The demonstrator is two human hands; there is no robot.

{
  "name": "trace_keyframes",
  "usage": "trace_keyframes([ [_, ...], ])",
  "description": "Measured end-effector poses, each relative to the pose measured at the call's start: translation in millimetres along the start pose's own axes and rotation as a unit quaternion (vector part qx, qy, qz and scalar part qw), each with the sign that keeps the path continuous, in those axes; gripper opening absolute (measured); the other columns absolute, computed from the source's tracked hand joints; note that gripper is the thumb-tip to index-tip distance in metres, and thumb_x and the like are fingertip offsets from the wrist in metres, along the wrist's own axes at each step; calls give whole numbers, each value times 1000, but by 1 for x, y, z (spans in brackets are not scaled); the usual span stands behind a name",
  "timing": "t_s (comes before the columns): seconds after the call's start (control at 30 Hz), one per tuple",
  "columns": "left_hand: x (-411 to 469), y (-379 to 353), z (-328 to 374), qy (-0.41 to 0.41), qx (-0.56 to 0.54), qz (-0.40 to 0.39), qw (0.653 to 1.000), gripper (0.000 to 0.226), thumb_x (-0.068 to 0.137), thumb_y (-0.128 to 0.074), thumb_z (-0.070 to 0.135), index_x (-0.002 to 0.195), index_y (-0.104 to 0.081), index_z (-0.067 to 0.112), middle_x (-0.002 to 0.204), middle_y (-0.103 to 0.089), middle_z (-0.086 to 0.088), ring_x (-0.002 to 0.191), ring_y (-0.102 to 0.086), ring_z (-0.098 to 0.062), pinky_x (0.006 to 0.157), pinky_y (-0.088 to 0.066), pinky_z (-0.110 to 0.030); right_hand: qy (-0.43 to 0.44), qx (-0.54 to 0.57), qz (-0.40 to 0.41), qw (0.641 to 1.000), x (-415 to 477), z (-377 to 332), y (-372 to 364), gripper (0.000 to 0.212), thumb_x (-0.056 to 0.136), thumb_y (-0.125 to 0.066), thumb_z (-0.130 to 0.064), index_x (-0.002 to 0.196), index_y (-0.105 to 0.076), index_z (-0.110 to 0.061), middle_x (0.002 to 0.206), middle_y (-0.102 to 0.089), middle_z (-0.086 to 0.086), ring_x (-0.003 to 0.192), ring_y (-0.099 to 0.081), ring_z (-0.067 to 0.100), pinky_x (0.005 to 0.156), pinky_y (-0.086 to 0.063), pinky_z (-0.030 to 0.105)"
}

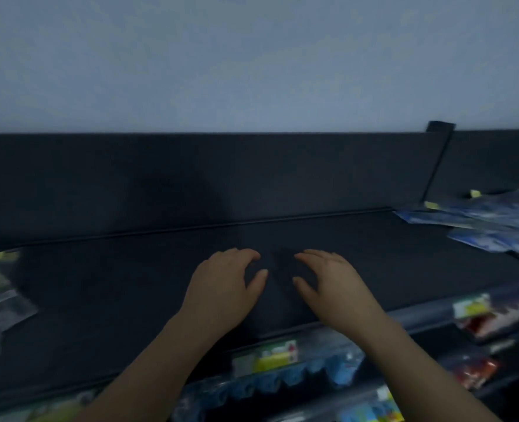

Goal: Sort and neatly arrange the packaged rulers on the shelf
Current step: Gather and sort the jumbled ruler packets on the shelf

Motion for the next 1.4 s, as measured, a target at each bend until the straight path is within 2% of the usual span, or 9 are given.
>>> trace_keyframes([
  [0.13,31,-48,83,-25,-36,-27,999,40,96,-45,46,132,-52,30,121,-60,14,111,-53,-7,92,-43,-22,-32,-20,-2,999,-21,92,35,48,95,-49,-37,140,-44,-21,142,-47,-5,131,-42,11,115,-19,28],
  [0.3,74,-110,182,-62,-73,-53,994,39,96,-45,45,131,-52,29,122,-61,12,111,-54,-5,92,-43,-23,-90,-38,-4,995,-49,212,70,47,96,-48,-38,140,-44,-22,143,-46,-5,131,-41,12,115,-24,32],
  [0.57,144,-184,278,-87,-68,-110,988,38,97,-46,41,129,-55,23,122,-62,8,107,-57,-8,90,-47,-26,-163,-43,-23,985,-62,350,100,48,97,-48,-38,141,-43,-21,144,-46,-5,129,-44,14,112,-29,32],
  [0.77,221,-233,308,-81,-51,-122,988,31,96,-48,34,118,-61,17,115,-65,3,102,-58,-15,88,-49,-35,-197,-29,-9,980,-34,426,107,43,96,-50,-33,136,-49,-18,138,-52,-1,126,-47,18,106,-36,30],
  [0.93,285,-278,319,-60,-75,-138,986,26,96,-49,28,114,-60,14,114,-63,-3,101,-58,-19,85,-49,-37,-225,-9,2,974,-1,490,109,38,98,-48,-28,132,-54,-13,138,-52,4,124,-48,20,100,-36,28],
  [1.17,360,-341,329,-52,-37,-168,984,46,99,-44,31,139,-40,9,140,-47,-12,125,-45,-30,101,-40,-37,-230,-24,-26,972,41,559,109,45,101,-42,-31,143,-38,-16,155,-28,5,142,-24,21,113,-21,30],
  [1.3,381,-381,330,-38,21,-202,978,44,100,-38,31,140,-37,13,141,-44,-11,124,-45,-31,99,-40,-38,-205,-38,-37,977,76,594,105,45,102,-37,-27,145,-34,-14,156,-24,8,144,-20,21,115,-18,34],
  [1.4,390,-394,329,-15,75,-198,977,43,101,-35,31,142,-35,16,143,-40,-10,125,-42,-30,99,-39,-40,-178,-48,-52,982,104,616,101,46,102,-34,-26,146,-32,-15,156,-25,6,144,-20,20,117,-15,38],
])
Point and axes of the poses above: each hand's wrist, its own x-axis towards the middle knuckle, its own y-axis out of the back of the hand, z = x × y, the point moved 8 cm from there along x, towards the middle knuckle
